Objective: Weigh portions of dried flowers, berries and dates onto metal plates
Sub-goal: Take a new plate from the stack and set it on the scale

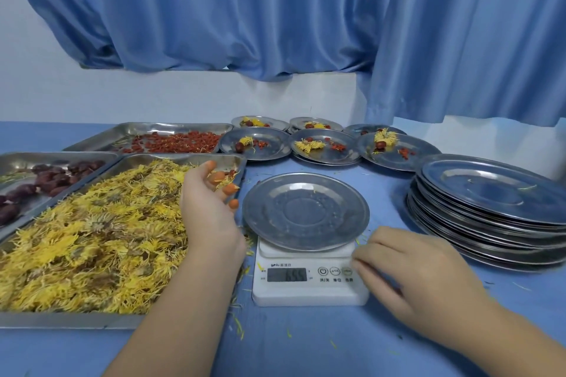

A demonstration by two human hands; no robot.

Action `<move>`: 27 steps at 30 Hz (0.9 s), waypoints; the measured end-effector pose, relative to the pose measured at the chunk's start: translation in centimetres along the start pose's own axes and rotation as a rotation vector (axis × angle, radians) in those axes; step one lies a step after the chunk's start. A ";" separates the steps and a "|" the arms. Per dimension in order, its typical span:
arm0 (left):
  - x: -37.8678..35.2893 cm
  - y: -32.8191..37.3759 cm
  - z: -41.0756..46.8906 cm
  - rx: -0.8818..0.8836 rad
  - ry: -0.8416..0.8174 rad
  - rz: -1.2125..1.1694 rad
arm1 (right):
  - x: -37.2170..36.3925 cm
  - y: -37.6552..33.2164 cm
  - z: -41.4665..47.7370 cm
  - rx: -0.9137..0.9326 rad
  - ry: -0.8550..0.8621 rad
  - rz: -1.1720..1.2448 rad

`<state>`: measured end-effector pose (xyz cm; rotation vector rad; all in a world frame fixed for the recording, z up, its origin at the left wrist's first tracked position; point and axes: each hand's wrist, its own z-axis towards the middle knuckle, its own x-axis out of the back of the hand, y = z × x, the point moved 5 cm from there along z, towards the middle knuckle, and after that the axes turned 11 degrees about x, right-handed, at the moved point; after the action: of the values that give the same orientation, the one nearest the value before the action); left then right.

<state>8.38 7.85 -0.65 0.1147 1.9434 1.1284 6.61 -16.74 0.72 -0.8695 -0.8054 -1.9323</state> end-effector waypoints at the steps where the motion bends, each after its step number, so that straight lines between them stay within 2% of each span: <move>1: 0.0 0.0 0.0 -0.003 -0.002 0.002 | -0.1 0.4 -0.3 -0.051 -0.053 0.064; 3: 0.0 0.0 -0.1 -0.009 -0.004 0.012 | -1.0 1.4 -0.9 -0.181 -0.227 0.195; 5: -0.1 0.1 -0.3 -0.014 -0.007 0.020 | -1.8 1.9 -1.5 -0.240 -0.313 0.279; 13: -0.5 -0.2 -0.6 -0.014 -0.063 0.023 | -2.4 1.4 -1.9 -0.288 -0.376 0.315; 24: -0.7 -0.2 -0.6 -0.059 -0.124 0.054 | -2.2 0.2 -1.5 -0.337 -0.423 0.218; 27: -0.8 -0.2 -0.6 -0.074 -0.136 0.063 | -2.1 -0.3 -1.3 -0.286 -0.442 0.155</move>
<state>8.50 7.01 -0.18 0.2089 1.7869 1.2006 6.82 -16.77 -1.76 -1.5234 -0.6914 -1.7649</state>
